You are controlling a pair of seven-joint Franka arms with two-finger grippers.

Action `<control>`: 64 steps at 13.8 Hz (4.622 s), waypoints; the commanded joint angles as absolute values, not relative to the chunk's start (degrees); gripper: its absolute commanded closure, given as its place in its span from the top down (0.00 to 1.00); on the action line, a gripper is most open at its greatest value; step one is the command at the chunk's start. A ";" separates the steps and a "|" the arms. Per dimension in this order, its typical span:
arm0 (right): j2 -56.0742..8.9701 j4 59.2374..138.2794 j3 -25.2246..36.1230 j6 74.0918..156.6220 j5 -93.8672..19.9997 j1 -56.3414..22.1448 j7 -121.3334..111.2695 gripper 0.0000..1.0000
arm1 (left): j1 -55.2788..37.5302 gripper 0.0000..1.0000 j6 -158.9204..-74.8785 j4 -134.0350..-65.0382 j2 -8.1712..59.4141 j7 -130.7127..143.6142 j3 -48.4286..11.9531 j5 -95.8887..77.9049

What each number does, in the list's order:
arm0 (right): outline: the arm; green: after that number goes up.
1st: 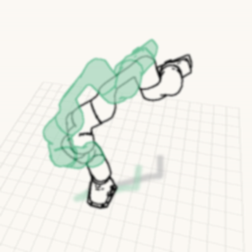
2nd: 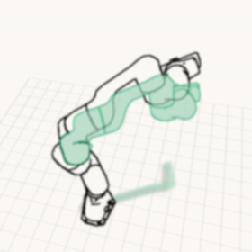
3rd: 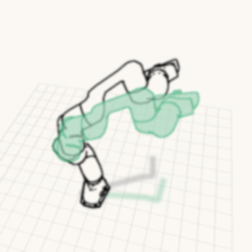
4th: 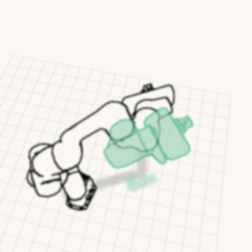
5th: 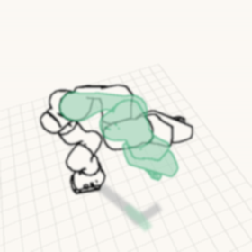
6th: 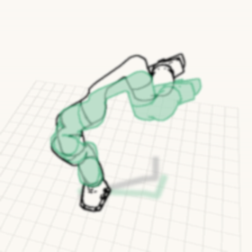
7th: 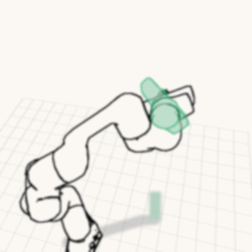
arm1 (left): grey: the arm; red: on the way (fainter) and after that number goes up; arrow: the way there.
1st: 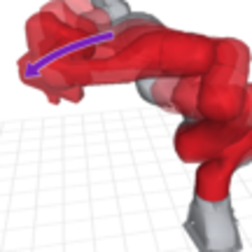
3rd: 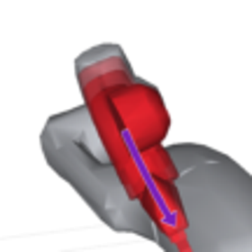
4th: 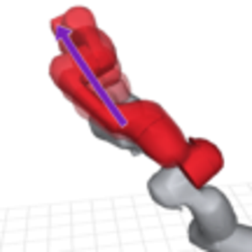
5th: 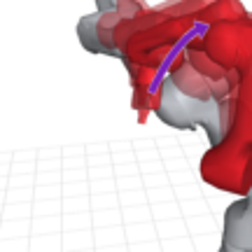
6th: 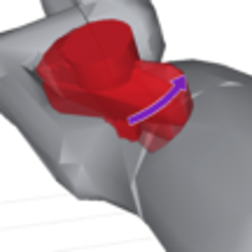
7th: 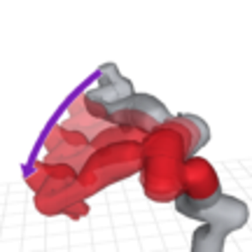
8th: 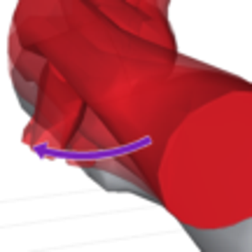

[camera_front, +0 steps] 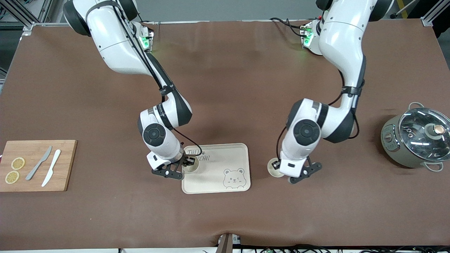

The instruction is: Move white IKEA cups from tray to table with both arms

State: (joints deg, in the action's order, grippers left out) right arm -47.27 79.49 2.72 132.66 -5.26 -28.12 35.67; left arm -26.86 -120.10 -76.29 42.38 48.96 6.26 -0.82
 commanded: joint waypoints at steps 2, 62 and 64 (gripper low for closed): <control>-44.31 78.75 2.29 126.60 -7.64 -27.78 37.36 0.00 | -21.72 0.00 -116.02 -77.52 39.90 43.69 5.89 0.44; -14.86 71.98 5.89 82.44 -5.71 0.00 -8.70 1.00 | -7.38 1.00 -95.19 -77.78 13.72 12.13 5.36 -0.17; -14.94 71.98 5.89 82.44 -5.54 1.05 -8.79 1.00 | -7.29 1.00 -93.61 -77.78 12.31 10.38 5.01 -0.18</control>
